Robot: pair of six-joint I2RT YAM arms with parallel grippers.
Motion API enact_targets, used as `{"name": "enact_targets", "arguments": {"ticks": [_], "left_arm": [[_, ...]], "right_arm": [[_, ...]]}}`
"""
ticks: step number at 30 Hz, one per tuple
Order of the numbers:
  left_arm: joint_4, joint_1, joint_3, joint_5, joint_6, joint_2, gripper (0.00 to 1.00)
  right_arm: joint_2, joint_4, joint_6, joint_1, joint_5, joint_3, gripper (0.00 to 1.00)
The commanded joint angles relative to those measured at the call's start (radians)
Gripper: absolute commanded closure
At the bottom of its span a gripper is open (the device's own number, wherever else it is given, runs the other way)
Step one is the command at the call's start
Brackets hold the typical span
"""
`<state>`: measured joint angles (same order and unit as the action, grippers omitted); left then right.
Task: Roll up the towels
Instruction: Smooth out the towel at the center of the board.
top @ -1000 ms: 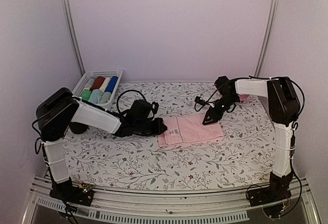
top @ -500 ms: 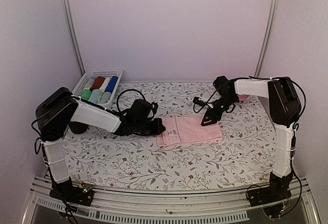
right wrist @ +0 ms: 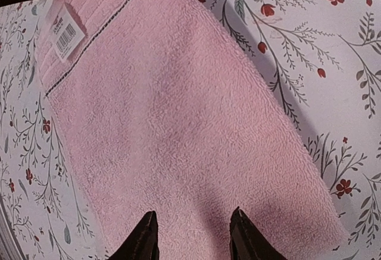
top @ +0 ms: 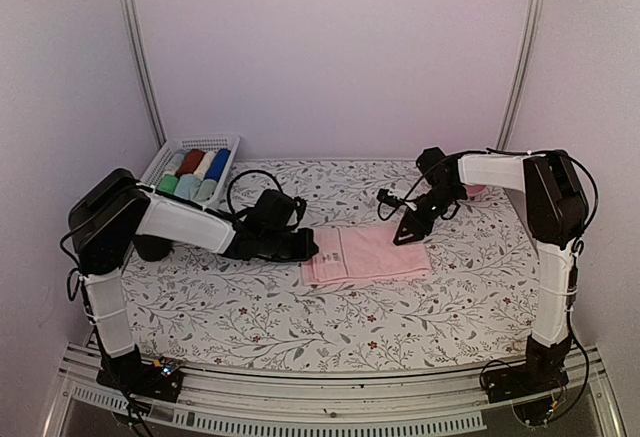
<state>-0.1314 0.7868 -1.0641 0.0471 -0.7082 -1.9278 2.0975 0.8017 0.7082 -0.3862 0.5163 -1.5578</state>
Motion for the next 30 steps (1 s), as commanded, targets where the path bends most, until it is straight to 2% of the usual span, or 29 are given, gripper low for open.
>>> {"name": "enact_targets", "arguments": {"ticks": [1,11,16,19,22,25,27,30], "left_arm": [[0.05,-0.016,-0.029,-0.042,0.029,0.011,1.0],[0.09,-0.031,-0.019,-0.08,0.045,-0.028,1.0],[0.106,-0.044,-0.01,-0.109,0.055,-0.083,1.0],[0.106,-0.052,0.0,-0.125,0.06,-0.071,0.95],[0.115,-0.055,-0.003,-0.142,0.07,-0.05,0.85],[0.128,-0.055,-0.013,-0.16,0.081,-0.008,0.65],[0.131,-0.056,-0.018,-0.169,0.085,0.01,0.54],[0.133,-0.054,-0.025,-0.184,0.09,0.04,0.45]], "right_arm": [[-0.019,-0.003,0.016,-0.006,-0.021,0.009,0.6],[-0.015,0.012,0.036,-0.011,-0.067,0.015,0.61],[-0.044,0.062,0.074,0.008,-0.028,0.014,0.68],[-0.049,0.088,0.091,0.018,-0.03,0.022,0.76],[-0.066,0.096,0.11,0.017,-0.047,0.065,0.8],[-0.091,0.096,0.13,0.017,-0.049,0.105,0.8],[-0.113,0.093,0.135,0.017,-0.049,0.126,0.85],[-0.135,0.084,0.15,0.016,-0.042,0.153,0.86]]}}
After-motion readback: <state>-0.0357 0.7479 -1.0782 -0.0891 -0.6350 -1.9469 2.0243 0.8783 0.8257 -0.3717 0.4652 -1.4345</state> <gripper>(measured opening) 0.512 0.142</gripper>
